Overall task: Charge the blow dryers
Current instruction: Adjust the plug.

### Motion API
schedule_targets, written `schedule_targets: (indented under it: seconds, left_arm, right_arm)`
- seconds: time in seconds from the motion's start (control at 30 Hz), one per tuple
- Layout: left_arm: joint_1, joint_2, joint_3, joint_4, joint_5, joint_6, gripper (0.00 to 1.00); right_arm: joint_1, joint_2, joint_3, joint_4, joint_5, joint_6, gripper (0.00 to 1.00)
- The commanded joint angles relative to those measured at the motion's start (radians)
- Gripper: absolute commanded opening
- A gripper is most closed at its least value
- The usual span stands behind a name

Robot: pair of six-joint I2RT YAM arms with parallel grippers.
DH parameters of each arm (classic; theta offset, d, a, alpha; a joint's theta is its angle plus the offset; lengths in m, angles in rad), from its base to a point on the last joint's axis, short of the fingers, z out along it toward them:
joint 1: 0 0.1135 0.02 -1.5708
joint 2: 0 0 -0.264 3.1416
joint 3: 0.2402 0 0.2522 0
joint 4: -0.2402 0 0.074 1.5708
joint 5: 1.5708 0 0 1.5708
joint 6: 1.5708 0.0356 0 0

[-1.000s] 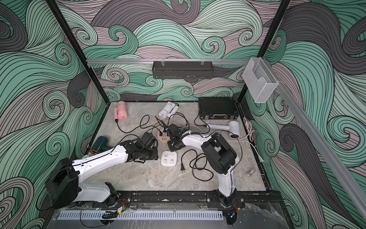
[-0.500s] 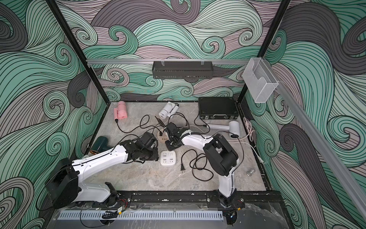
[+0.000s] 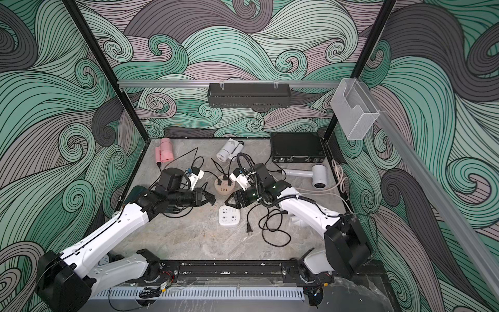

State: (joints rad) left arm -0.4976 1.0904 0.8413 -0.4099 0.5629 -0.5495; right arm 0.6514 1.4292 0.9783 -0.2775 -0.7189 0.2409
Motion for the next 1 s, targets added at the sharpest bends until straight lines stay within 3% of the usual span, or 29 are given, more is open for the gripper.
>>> schedule_targets:
  seconds: [0.0,0.23,0.7,0.97]
  left_arm:
    - [0.014,0.018,0.031,0.039,0.192,0.030,0.00]
    - [0.022,0.000,0.024,0.114,0.251,-0.009,0.00]
    - [0.033,0.026,0.018,0.146,0.264,-0.024,0.00]
    - [0.036,0.017,0.015,0.149,0.227,-0.022,0.00]
  right_arm:
    - [-0.002,0.016,0.014,0.159,-0.245,0.061,0.70]
    - [-0.001,0.068,0.072,0.169,-0.328,0.064,0.68]
    - [0.011,0.103,0.057,0.243,-0.408,0.132,0.41]
    - [0.017,0.120,0.056,0.251,-0.482,0.171,0.44]
